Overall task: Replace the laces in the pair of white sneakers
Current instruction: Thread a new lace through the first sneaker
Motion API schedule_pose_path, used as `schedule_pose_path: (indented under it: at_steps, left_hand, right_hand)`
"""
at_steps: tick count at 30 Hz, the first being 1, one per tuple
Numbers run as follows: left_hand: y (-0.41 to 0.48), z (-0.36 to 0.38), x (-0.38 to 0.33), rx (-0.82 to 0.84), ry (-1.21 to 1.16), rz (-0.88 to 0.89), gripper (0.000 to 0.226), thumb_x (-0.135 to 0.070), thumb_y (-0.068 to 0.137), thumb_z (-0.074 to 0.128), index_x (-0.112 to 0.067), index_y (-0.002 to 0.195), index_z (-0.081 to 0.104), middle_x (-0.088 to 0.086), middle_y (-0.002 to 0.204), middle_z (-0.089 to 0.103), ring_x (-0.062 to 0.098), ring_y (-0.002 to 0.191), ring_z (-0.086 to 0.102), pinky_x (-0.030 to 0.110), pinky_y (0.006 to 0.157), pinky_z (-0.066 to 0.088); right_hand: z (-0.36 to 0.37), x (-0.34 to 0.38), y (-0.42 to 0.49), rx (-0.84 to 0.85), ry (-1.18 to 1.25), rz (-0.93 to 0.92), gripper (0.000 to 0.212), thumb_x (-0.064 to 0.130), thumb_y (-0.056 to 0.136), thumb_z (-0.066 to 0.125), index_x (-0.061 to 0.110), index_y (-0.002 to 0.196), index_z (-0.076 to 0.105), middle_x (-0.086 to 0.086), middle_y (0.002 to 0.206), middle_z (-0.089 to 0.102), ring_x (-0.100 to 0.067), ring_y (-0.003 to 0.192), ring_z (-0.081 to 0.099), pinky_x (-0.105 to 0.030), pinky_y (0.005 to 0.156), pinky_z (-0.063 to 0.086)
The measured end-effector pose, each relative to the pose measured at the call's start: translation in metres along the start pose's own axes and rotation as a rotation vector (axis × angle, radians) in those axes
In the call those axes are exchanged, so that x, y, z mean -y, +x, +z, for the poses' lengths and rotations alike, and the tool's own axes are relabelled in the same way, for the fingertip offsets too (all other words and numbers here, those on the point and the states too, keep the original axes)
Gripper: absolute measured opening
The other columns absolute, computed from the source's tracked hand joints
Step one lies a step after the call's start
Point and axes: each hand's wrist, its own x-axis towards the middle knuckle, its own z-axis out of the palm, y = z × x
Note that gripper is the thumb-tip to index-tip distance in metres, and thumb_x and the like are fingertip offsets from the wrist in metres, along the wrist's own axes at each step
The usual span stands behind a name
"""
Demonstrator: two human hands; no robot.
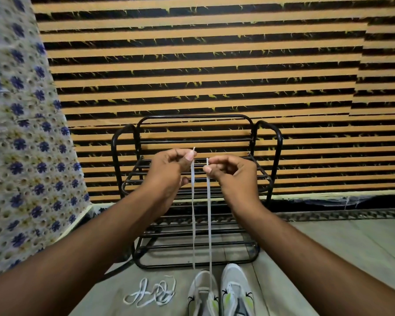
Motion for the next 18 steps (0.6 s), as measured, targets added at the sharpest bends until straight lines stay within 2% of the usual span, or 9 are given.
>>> schedule_pose_path:
  at_steps: [4,11,18]
  left_hand:
    - [-0.0009,0.0006,-0.0023,-0.015,-0.020,-0.006,0.013,-0.020,0.098,0.066,-0.016,0.105,0.076,0.007,0.111,0.073,0.027,0.108,0.063,0.042,0.084,0.051]
    - [0.0001,0.0007,-0.0047,-0.021,-0.084,-0.039,0.011,-0.020,0.095,0.069,-0.018,0.104,0.076,-0.001,0.104,0.071,0.020,0.105,0.062,0.046,0.091,0.052]
    - [0.0022,0.0027,-0.0031,-0.006,-0.091,-0.046,0.015,-0.022,0.092,0.073,-0.017,0.105,0.078,-0.007,0.092,0.074,0.016,0.100,0.062,0.040,0.080,0.048]
  right_hand:
    - [0.0015,0.0013,-0.0003,0.002,0.014,0.003,0.018,0.004,0.080,0.080,0.015,0.094,0.075,0.000,0.086,0.075,-0.006,0.083,0.072,-0.018,0.071,0.058]
    - [0.0049,0.0027,-0.0008,0.010,0.027,0.005,0.022,0.002,0.080,0.080,0.014,0.097,0.074,-0.002,0.085,0.075,-0.008,0.083,0.073,-0.019,0.071,0.058]
    - [0.0063,0.0030,-0.0005,0.016,-0.001,-0.002,0.023,0.004,0.079,0.080,0.016,0.097,0.073,0.000,0.087,0.075,-0.007,0.084,0.073,-0.021,0.072,0.060]
